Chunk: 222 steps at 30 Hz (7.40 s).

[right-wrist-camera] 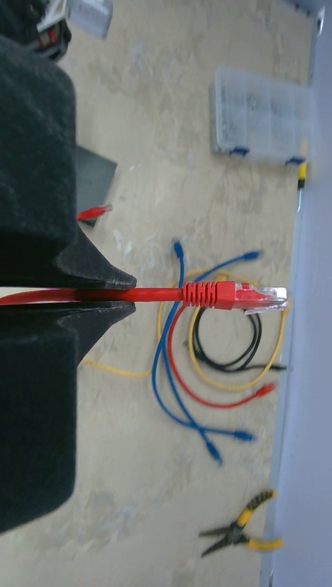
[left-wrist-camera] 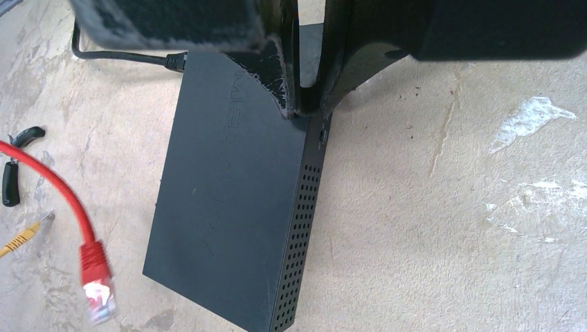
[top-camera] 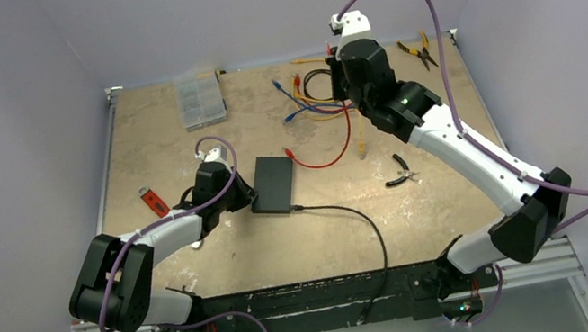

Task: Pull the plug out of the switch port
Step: Place the connector at the corner of the board, then pull the connector from the switch port.

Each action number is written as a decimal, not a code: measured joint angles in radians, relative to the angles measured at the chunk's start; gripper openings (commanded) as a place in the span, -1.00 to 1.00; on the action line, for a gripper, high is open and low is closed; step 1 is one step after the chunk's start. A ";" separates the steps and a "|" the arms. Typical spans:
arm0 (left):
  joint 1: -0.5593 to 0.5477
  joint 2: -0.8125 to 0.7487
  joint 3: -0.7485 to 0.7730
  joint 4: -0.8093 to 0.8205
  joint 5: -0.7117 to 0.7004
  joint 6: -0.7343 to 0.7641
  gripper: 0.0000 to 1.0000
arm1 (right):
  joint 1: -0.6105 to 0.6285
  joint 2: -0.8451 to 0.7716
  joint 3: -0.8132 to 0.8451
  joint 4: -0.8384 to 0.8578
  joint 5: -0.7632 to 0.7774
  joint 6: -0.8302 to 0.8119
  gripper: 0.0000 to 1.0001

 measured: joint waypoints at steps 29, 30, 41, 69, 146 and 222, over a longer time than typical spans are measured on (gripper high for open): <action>0.000 0.009 0.000 0.013 0.000 0.001 -0.81 | -0.417 0.462 0.274 0.351 -0.851 0.305 -1.00; 0.000 0.010 0.000 0.014 0.000 0.001 -0.81 | -0.436 0.481 0.290 0.365 -0.870 0.322 -1.00; 0.001 0.010 0.000 0.016 0.001 0.002 -0.81 | -0.594 0.596 0.306 0.530 -0.988 0.501 -1.00; 0.002 0.012 0.000 0.022 0.001 0.004 -0.81 | -0.689 0.789 0.201 0.698 -1.082 0.644 0.14; 0.001 -0.063 -0.060 0.021 0.017 0.008 -0.51 | -0.077 0.283 -0.725 0.580 -1.041 0.211 0.22; 0.001 -0.054 -0.067 0.044 0.027 -0.004 -0.74 | 0.008 0.557 -0.630 0.802 -1.295 0.312 -1.00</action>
